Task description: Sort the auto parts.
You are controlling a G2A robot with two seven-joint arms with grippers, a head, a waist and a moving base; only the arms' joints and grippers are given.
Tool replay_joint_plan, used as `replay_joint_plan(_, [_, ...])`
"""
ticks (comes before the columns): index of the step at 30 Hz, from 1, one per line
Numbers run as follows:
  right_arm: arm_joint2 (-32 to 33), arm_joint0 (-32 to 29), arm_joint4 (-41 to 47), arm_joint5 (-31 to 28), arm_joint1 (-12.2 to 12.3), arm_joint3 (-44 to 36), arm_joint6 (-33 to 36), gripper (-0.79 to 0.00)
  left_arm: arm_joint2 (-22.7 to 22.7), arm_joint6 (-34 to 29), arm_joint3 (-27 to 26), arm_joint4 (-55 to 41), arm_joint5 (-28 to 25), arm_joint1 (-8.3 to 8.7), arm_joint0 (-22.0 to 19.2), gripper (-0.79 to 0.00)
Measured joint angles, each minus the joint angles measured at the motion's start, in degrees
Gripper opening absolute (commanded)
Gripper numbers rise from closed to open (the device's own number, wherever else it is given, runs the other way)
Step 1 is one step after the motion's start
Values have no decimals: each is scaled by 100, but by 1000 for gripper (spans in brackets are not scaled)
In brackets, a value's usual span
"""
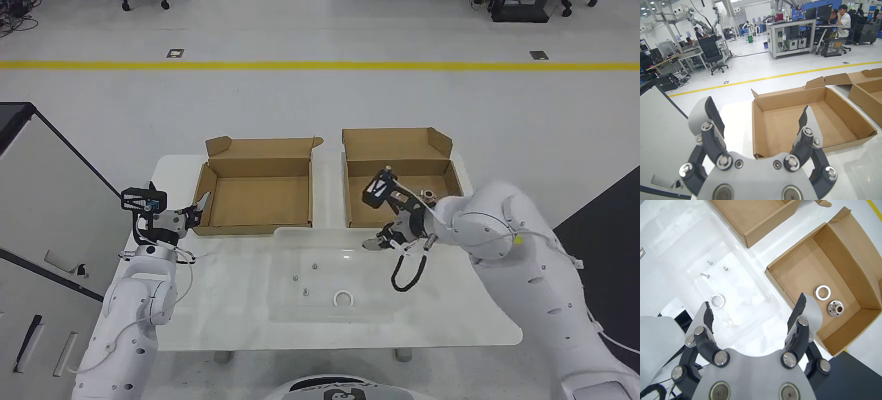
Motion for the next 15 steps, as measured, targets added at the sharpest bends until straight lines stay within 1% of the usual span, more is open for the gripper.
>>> replay_joint_plan(8, [-386, -13, 59, -13, 7, -132, 215, 0, 0, 0, 0, 0, 0, 0, 0, 0])
replay_joint_plan(15, [-626, 11, 63, -8, 13, -99, 257, 0, 0, 0, 0, 0, 0, 0, 0, 0])
